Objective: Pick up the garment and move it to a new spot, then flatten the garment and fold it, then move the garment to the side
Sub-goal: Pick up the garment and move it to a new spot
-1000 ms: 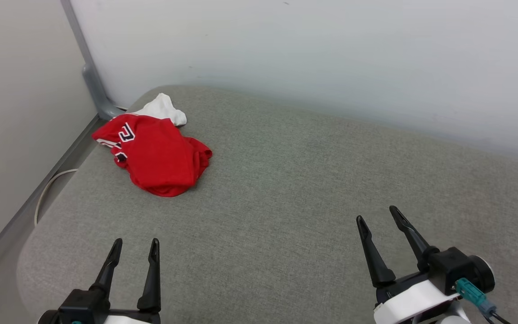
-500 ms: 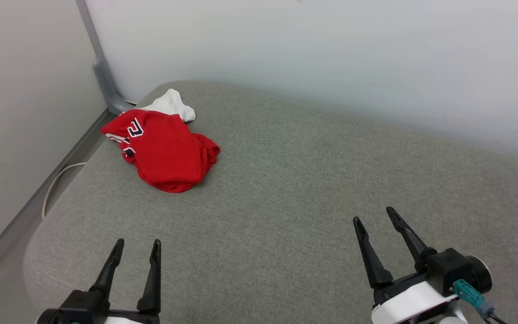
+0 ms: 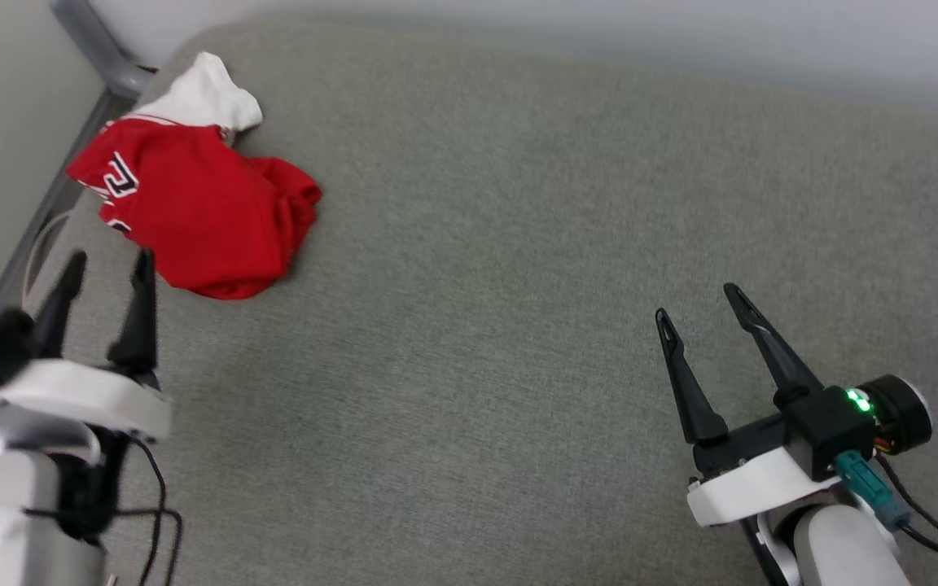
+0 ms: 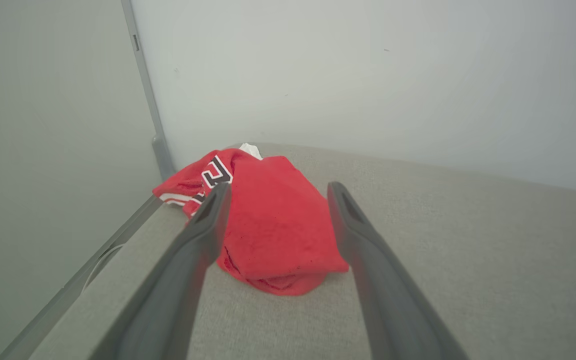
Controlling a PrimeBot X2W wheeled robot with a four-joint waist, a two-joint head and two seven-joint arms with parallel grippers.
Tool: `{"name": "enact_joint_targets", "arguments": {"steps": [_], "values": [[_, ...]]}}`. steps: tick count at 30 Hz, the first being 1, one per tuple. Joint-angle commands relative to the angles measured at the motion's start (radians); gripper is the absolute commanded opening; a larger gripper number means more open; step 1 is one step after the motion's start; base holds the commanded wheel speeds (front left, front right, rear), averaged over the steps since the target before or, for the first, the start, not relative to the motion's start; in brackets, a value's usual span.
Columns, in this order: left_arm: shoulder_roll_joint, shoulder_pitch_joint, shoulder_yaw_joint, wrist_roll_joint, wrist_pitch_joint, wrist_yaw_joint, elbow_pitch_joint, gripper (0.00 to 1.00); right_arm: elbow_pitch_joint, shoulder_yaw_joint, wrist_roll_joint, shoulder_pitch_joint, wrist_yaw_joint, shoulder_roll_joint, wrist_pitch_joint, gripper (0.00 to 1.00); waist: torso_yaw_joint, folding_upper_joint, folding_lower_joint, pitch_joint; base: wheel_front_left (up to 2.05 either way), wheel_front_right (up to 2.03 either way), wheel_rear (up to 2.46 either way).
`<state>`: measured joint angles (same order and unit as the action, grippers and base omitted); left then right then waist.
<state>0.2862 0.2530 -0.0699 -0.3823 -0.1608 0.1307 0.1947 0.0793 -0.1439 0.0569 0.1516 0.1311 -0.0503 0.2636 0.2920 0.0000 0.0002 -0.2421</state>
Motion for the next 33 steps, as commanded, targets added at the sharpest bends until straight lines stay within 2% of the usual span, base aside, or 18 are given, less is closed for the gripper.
{"name": "enact_joint_targets", "arguments": {"steps": [1, 6, 12, 19, 25, 26, 27, 28, 29, 31, 32, 33], "values": [[0.045, 0.065, -0.003, -0.03, 0.038, -0.001, 0.02, 1.0, -0.012, 0.003, 0.014, 0.023, -0.001, -0.004, 0.002, 1.0, -0.062, 0.0, -0.0002, -0.127, 0.0, 0.0, 0.0], [0.217, 0.261, 0.045, -0.139, 0.222, -0.001, 0.099, 1.0, -0.049, 0.035, 0.026, 0.055, -0.001, -0.016, 0.002, 1.0, -0.095, 0.0, -0.0002, -0.241, 0.0, 0.0, 0.0], [0.372, 0.444, 0.133, -0.251, 0.447, -0.001, 0.216, 1.0, -0.074, 0.039, 0.048, 0.085, -0.001, -0.025, 0.002, 1.0, -0.134, 0.0, -0.0002, -0.326, 0.0, 0.0, 0.0], [0.427, 0.556, 0.195, -0.345, 0.572, -0.001, 0.347, 1.0, -0.08, 0.044, 0.053, 0.09, -0.001, -0.017, 0.001, 1.0, -0.17, 0.0, -0.0002, -0.377, 0.0, 0.0, 0.0], [0.417, 0.569, 0.25, -0.388, 0.61, -0.001, 0.456, 1.0, -0.077, 0.042, 0.061, 0.091, -0.001, -0.016, 0.0, 1.0, -0.183, 0.0, -0.0002, -0.394, 0.0, 0.0, 0.0], [0.41, 0.565, 0.259, -0.399, 0.609, -0.001, 0.471, 0.83, -0.077, 0.042, 0.062, 0.09, -0.001, -0.016, -0.001, 1.0, -0.184, 0.0, -0.0002, -0.393, 0.0, 0.0, 0.0], [0.402, 0.561, 0.266, -0.41, 0.603, -0.001, 0.482, 0.38, -0.076, 0.042, 0.061, 0.088, -0.001, -0.015, -0.001, 1.0, -0.184, 0.0, -0.0002, -0.392, 0.0, 0.0, 0.0], [0.402, 0.561, 0.266, -0.41, 0.603, -0.001, 0.482, 0.38, -0.076, 0.042, 0.061, 0.088, -0.001, -0.015, -0.001, 1.0, -0.184, 0.0, -0.0002, -0.392, 0.0, 0.0, 0.0], [0.397, 0.56, 0.268, -0.422, 0.587, -0.001, 0.492, 0.0, -0.074, 0.042, 0.063, 0.086, -0.001, -0.014, -0.001, 1.0, -0.184, 0.0, -0.0002, -0.389, 0.0, 0.0, 0.0], [0.393, 0.558, 0.275, -0.432, 0.541, 0.0, 0.506, 0.0, -0.069, 0.041, 0.066, 0.083, -0.001, -0.013, -0.001, 1.0, -0.182, 0.0, -0.0002, -0.379, 0.0, 0.0, 0.0], [0.395, 0.554, 0.286, -0.441, 0.482, 0.0, 0.508, 0.0, -0.066, 0.04, 0.07, 0.082, -0.001, -0.013, -0.001, 1.0, -0.178, 0.0, -0.0002, -0.364, 0.0, 0.0, 0.0], [0.395, 0.554, 0.286, -0.441, 0.482, 0.0, 0.508, 0.0, -0.066, 0.04, 0.07, 0.082, -0.001, -0.013, -0.001, 1.0, -0.178, 0.0, -0.0002, -0.364, 0.0, 0.0, 0.0]]}}
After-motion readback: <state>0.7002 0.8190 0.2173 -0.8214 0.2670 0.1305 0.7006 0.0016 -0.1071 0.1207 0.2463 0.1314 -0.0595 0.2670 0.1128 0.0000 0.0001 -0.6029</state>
